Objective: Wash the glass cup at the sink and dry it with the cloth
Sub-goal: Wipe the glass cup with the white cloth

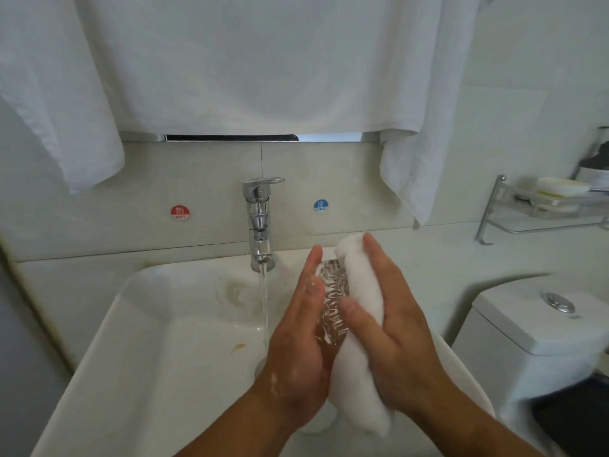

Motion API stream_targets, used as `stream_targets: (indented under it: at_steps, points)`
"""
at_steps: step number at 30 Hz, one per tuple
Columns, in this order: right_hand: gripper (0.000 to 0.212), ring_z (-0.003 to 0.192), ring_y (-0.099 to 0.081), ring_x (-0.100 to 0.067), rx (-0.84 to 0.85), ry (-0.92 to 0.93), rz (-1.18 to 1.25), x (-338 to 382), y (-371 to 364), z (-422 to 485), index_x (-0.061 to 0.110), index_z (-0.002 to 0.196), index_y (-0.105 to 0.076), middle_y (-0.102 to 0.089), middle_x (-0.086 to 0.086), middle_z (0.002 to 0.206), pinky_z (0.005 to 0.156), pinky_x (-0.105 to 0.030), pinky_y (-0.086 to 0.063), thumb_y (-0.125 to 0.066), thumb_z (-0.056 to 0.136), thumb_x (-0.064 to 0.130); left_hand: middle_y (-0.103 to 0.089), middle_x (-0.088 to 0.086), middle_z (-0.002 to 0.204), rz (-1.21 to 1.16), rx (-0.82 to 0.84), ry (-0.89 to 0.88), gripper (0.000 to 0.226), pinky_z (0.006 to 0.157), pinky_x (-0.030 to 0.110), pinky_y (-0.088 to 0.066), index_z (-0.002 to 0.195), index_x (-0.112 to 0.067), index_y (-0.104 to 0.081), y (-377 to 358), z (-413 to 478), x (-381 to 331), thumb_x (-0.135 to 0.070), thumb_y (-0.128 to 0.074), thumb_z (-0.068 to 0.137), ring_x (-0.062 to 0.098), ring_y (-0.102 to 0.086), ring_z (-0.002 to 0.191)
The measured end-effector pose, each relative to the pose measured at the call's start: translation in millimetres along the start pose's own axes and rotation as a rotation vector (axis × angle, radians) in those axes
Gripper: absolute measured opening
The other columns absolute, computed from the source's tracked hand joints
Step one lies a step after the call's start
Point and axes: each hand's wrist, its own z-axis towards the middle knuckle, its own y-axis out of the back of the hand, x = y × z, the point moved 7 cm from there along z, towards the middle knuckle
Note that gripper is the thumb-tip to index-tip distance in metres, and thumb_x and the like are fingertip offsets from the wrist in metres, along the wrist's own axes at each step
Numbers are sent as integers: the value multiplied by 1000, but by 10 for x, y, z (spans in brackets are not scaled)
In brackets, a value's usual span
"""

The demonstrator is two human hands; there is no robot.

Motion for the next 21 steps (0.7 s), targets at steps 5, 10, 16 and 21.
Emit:
stream_targets:
  at_steps: [5,10,16,21]
  points:
    - [66,132,-49,1,-143,-64,13,64,-70,35,47,152,-30,-47,27,147,114,-38,-41,-40,88,64,-61,-10,147,248,-99,-139,51,117,47,-42,136,-56,-57,144,14,-81,-64,-56,85,19,-58,136]
    - [52,135,-48,-5,-226,348,-225,441,-135,-102,26,145,-50,-53,19,140,115,-32,-35,-51,94,36,-81,0,110,103,-46,0,51,75,18,-61,103,-25,-82,127,-14,-15,-55,-44,86,8,-77,99]
    - [38,119,-57,5,-218,73,-75,314,13,114,43,130,-60,-63,29,125,104,-28,-47,-50,94,50,-76,-2,124,328,-37,4,66,112,42,-48,131,-29,-68,91,11,0,-74,-51,87,14,-70,120]
    - [30,113,-61,5,-243,22,8,373,70,117,43,123,-64,-67,29,116,100,-26,-50,-54,96,46,-67,-9,139,378,-19,14,61,103,24,-53,135,-31,-62,97,-35,42,-71,-43,92,1,-64,124]
